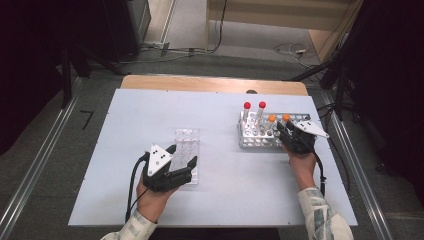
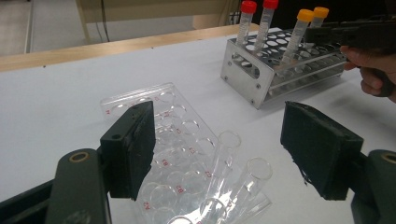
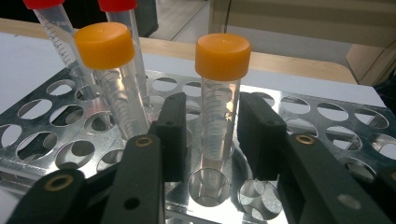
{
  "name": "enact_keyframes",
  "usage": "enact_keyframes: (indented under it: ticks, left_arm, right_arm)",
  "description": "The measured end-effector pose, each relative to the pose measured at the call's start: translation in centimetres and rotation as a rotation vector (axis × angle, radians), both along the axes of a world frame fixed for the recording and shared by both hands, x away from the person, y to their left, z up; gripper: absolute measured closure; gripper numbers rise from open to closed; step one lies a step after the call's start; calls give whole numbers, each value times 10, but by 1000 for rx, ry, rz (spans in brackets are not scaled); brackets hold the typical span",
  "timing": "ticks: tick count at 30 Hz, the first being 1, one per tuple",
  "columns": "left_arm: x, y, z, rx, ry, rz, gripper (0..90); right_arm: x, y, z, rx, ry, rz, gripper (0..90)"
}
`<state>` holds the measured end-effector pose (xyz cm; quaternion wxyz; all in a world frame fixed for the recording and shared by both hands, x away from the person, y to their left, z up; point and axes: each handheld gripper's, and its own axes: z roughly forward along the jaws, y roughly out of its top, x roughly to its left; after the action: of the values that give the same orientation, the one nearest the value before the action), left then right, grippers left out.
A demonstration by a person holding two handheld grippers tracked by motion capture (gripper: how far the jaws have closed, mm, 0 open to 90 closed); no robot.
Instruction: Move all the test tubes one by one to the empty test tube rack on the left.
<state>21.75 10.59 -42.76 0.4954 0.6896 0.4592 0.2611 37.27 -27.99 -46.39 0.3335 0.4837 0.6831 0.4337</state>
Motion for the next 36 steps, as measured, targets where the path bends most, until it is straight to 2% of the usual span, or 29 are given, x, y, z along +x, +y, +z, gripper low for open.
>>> enact_keyframes:
  ticks: [5,11,16,22,31,36]
  left_arm:
    - [0,0,0,-1,-1,1,268]
    - [0,0,0,-1,-1,3,268]
    - [0,0,-1,-7,0,9,254]
    - [0,1,0,-10,0,12,237]
    - [0,1,0,-9,4,13,199]
    - [0,1,1,-12,1,11,201]
  right_arm:
    - [2,-1,-1,-1,3,-9,697]
    - [-2,-3,6,14,-27,-17,709]
    - [-12,-6,31,58,-114,-25,709]
    - [-25,-11,52,88,-165,-10,709]
    - [-40,-15,57,92,-148,33,709]
    - [-53,-13,56,92,-130,82,710]
